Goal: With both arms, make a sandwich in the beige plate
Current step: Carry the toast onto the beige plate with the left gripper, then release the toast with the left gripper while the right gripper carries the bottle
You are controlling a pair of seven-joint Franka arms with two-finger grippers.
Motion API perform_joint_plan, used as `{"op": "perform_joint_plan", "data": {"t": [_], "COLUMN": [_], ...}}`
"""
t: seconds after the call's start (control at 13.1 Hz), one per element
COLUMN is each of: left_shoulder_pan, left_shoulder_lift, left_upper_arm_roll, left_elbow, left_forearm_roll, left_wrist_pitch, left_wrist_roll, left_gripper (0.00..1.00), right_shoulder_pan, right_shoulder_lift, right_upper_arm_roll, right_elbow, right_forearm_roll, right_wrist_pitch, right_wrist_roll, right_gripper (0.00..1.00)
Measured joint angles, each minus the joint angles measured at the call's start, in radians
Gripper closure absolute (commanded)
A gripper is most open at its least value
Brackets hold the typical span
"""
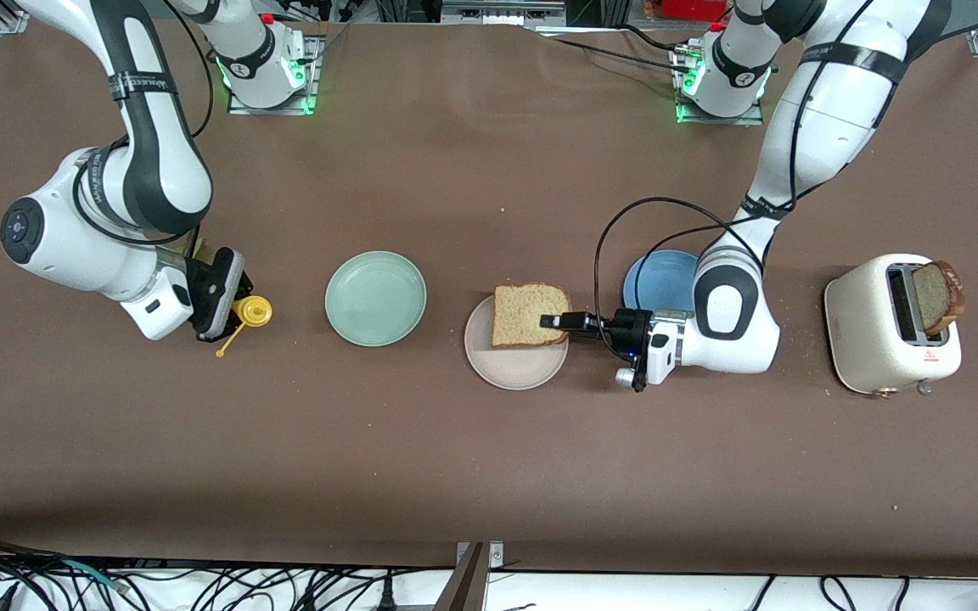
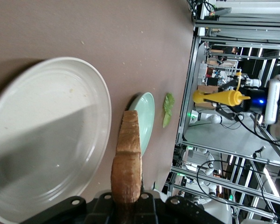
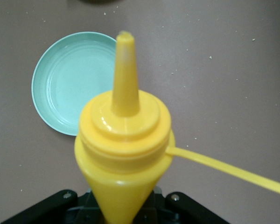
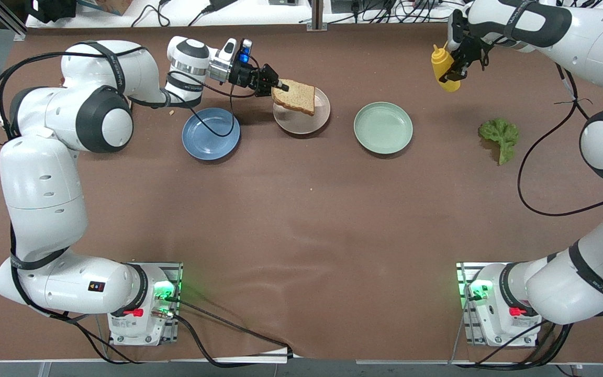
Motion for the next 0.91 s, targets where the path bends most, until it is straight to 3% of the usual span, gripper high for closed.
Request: {"op": "perform_joint_plan", "data": {"t": [0.08,0.3,0.38,0.46,0.61,0.91], "left_shoulder_pan": [-0.002,-0.007,-0.007,-0.007,-0.007,-0.008], "left_shoulder_lift": [0.007,0.011,0.011,0.011,0.011,0.011], "left_upper_arm_roll": [0.000,0.000,0.000,0.000,-0.001,-0.017], "left_elbow": [0.004,0.005,0.005,0.005,0.005,0.005], "left_forearm_roll": [0.000,0.000,0.000,0.000,-0.003,-0.044], "left_wrist_pitch": [0.022,0.043,0.044,0.045,0.052,0.097], "left_wrist_roll": [0.015,0.046,0.048,0.049,0.049,0.049], "left_gripper": [1.00,0.48,0.39,0.03,0.00,0.00], "right_shoulder_pan": [0.012,0.040,0.041,0.041,0.041,0.033], "right_shoulder_lift": [0.000,0.000,0.000,0.000,0.000,0.000], "right_upper_arm_roll": [0.001,0.043,0.073,0.104,0.145,0.165], "right_elbow": [0.006,0.030,0.032,0.033,0.033,0.033], "right_forearm_roll": [-0.035,-0.172,-0.221,-0.274,-0.340,-0.370], "right_wrist_pitch": [0.000,0.000,0.000,0.000,0.000,0.000], "right_wrist_roll": [0.035,0.183,0.235,0.291,0.371,0.428], "right_gripper": [0.96,0.96,0.96,0.96,0.95,0.96]}}
